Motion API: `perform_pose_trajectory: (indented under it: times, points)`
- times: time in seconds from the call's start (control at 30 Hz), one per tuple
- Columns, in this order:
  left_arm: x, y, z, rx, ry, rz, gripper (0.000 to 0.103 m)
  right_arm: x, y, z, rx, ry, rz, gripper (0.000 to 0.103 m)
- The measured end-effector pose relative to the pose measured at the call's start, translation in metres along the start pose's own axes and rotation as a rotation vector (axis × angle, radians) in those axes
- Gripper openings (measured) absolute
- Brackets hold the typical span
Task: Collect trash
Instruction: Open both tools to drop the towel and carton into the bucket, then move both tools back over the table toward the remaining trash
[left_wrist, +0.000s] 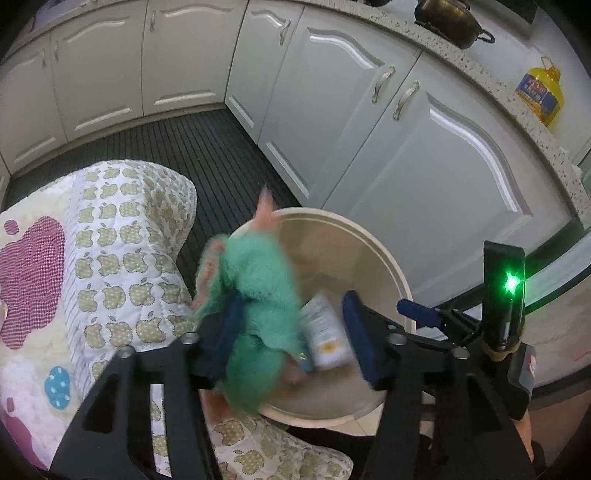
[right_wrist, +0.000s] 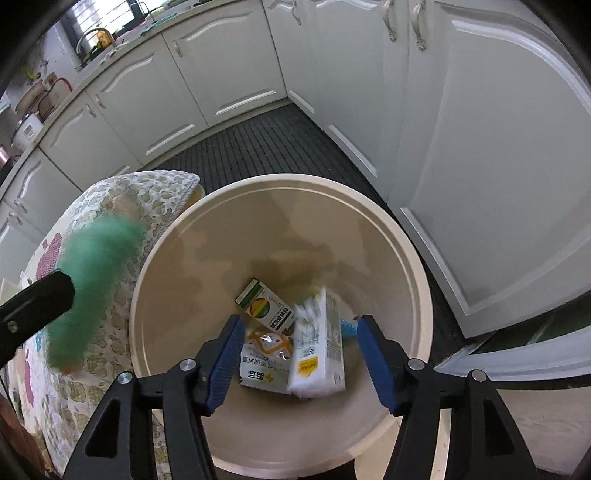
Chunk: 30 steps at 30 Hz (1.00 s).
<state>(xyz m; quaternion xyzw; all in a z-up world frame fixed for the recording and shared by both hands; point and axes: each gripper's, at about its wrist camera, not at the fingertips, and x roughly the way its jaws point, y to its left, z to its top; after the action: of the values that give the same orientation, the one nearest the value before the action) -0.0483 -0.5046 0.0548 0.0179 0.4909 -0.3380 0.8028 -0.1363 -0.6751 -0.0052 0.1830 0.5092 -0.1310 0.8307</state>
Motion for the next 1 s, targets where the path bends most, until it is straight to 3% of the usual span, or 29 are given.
perform_pose_trajectory:
  times: [0.4,1.0]
  points:
    - [-0.029,0.007,-0.005,0.010,-0.031,0.020,0.059,-0.025,0.018,-0.006,-0.019,-0.055,0.016,0.061]
    - [-0.090,0.040,-0.016,-0.007,-0.124,0.120,0.059,-0.077,0.092,-0.015,-0.111,-0.182,0.043,0.061]
